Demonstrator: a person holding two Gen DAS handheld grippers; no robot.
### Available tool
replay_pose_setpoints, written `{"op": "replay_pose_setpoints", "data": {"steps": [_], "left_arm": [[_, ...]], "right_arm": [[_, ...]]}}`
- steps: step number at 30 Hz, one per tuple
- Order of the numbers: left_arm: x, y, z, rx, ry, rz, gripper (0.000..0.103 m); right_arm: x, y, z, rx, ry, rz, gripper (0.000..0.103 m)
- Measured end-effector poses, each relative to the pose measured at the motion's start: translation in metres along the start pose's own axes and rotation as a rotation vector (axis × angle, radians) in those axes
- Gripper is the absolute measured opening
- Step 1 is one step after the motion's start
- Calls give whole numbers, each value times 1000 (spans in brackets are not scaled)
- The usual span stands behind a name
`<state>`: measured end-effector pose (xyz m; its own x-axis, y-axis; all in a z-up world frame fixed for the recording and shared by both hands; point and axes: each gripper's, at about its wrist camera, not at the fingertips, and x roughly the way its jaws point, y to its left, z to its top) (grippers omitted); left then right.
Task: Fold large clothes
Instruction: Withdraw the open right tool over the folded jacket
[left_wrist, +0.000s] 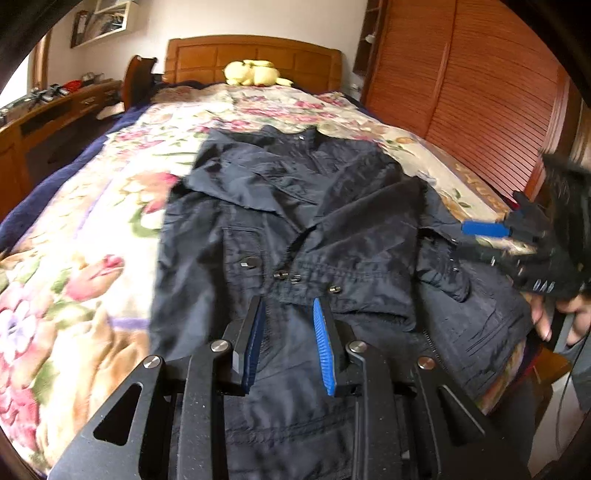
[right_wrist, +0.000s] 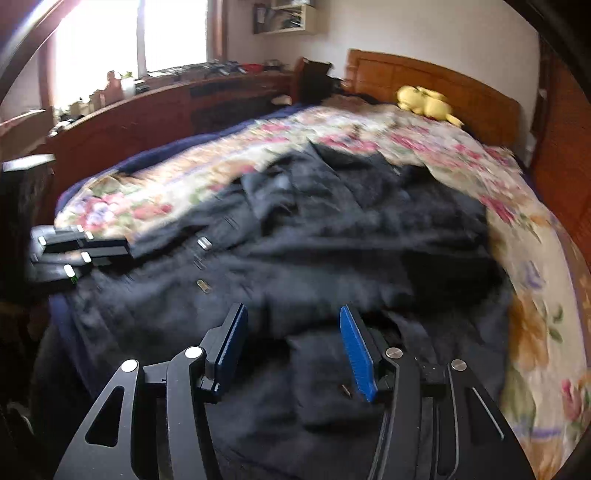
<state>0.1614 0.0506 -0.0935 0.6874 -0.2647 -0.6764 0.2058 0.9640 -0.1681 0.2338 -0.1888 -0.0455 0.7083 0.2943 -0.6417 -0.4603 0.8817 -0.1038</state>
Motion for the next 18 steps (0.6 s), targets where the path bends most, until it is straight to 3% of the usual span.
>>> {"op": "replay_pose_setpoints", "data": {"steps": [9,18], "left_arm": [[42,-27,8,80,102,-37,30],[53,-44,6,117,120,-55,30]], "right_arm": [[10,-48,-51,114,77,-115,54],[12,-108,-30,236,79,-188,54]]}}
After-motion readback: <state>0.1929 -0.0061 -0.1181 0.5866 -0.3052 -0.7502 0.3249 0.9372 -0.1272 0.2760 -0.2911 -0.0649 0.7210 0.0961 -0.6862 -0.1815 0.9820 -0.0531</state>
